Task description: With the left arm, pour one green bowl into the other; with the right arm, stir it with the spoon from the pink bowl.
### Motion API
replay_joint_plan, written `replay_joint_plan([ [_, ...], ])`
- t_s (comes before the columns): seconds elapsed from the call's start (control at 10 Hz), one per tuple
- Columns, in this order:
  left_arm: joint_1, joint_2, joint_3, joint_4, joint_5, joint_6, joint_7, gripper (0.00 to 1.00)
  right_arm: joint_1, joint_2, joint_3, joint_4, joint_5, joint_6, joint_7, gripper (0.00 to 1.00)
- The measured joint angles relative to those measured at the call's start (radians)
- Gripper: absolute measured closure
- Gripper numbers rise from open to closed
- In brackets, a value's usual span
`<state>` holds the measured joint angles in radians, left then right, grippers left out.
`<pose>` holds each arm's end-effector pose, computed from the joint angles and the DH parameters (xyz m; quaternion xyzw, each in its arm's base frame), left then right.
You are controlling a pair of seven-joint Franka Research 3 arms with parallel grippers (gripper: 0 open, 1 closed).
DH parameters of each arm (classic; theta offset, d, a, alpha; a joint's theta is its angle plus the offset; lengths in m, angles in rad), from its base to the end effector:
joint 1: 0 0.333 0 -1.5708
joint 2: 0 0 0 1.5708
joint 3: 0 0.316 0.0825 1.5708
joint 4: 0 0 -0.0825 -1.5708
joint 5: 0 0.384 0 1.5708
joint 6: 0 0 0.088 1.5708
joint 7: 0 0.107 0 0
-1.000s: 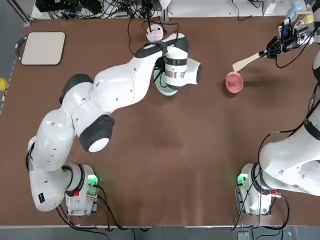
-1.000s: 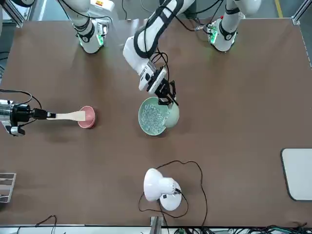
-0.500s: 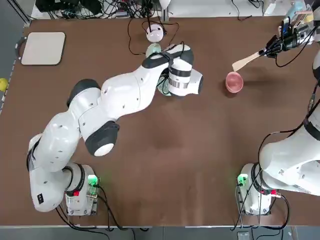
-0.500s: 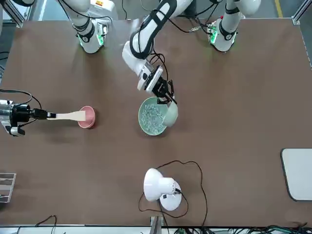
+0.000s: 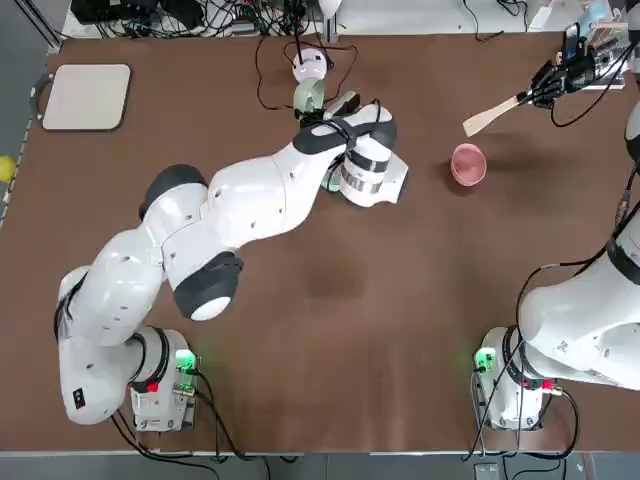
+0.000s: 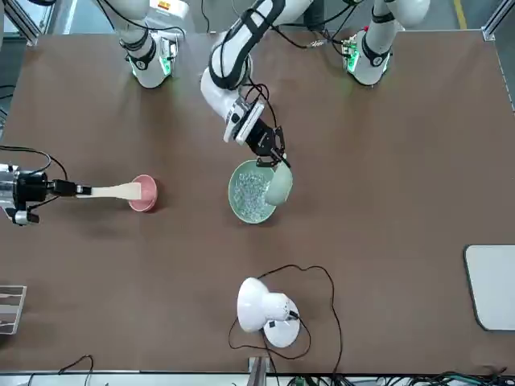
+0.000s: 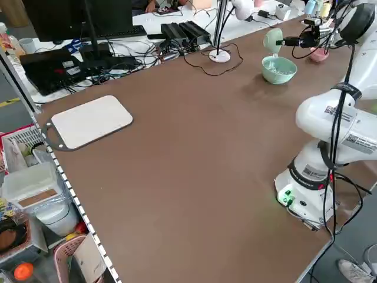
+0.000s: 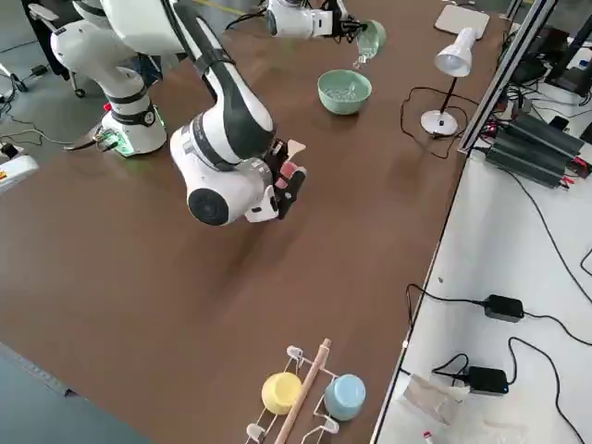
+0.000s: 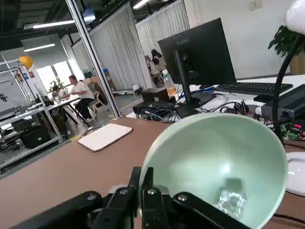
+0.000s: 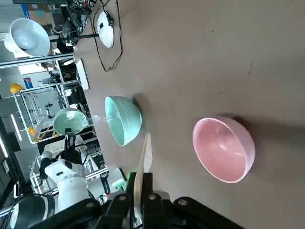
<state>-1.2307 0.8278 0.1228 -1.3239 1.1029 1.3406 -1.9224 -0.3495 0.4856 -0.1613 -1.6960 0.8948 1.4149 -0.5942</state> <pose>0.3837 -0.5680 0.2766 -0.7313 -0.2172 -0.5384 0.3579 0.5698 -0.2012 0.3161 -0.8567 0.0654 0.0818 0.5051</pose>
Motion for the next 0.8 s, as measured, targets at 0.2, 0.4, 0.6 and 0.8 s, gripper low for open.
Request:
replay_joint_plan([
  [0.2,-0.004,0.027,0.001,0.0,0.029,-0.011,-0.009,0.96,0.024,-0.023,0.001,0.004,-0.001,0.0,0.066,0.94],
  [0.4,-0.004,0.041,0.003,0.0,0.034,-0.014,-0.018,0.96,0.045,-0.045,0.001,0.007,-0.004,0.0,0.112,0.94],
  [0.6,-0.004,0.038,0.004,0.016,0.032,-0.016,-0.02,0.96,0.057,-0.058,0.001,0.008,-0.01,0.0,0.144,0.94],
  [0.8,0.014,0.025,0.004,0.046,-0.049,0.003,-0.035,0.96,0.064,-0.061,0.001,0.009,-0.011,0.0,0.158,0.94],
])
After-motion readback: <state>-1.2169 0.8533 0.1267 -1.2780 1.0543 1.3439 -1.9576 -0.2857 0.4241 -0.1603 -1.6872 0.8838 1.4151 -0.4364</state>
